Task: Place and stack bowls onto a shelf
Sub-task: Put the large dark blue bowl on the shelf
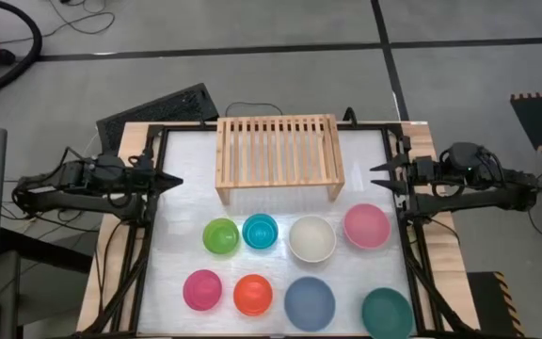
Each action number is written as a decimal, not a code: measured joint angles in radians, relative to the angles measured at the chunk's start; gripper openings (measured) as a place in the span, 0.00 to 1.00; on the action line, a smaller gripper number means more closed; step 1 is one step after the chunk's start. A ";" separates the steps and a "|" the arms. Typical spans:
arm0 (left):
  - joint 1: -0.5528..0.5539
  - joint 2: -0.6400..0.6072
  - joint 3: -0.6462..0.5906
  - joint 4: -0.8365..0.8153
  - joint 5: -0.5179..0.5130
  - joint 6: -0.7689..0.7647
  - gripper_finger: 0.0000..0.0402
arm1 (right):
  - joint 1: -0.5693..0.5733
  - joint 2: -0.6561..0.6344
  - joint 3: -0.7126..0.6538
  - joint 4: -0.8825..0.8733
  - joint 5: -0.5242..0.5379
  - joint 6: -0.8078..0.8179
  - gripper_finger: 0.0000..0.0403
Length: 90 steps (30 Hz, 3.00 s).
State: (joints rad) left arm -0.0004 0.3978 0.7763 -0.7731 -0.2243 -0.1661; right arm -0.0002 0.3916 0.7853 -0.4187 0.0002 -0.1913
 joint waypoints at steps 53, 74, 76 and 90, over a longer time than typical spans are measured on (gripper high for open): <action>0.002 0.140 -0.238 0.557 -0.256 -0.497 0.00 | -0.059 -0.297 -0.011 -0.103 0.263 0.246 0.34; -0.059 -0.230 -0.700 1.017 -0.057 -0.488 0.00 | -0.088 -0.388 -0.265 -0.213 0.400 0.566 0.30; -0.064 -0.273 -0.768 1.095 -0.035 -0.493 0.00 | -0.089 -0.386 -0.283 -0.203 0.421 0.583 0.29; -0.074 -0.325 -0.766 0.856 -0.140 -0.501 0.00 | -0.087 -0.388 -0.577 0.229 0.421 0.552 0.29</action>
State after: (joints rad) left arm -0.0746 0.0723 0.0101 0.0829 -0.3646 -0.6666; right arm -0.0868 0.0036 0.2084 -0.1898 0.4208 0.3607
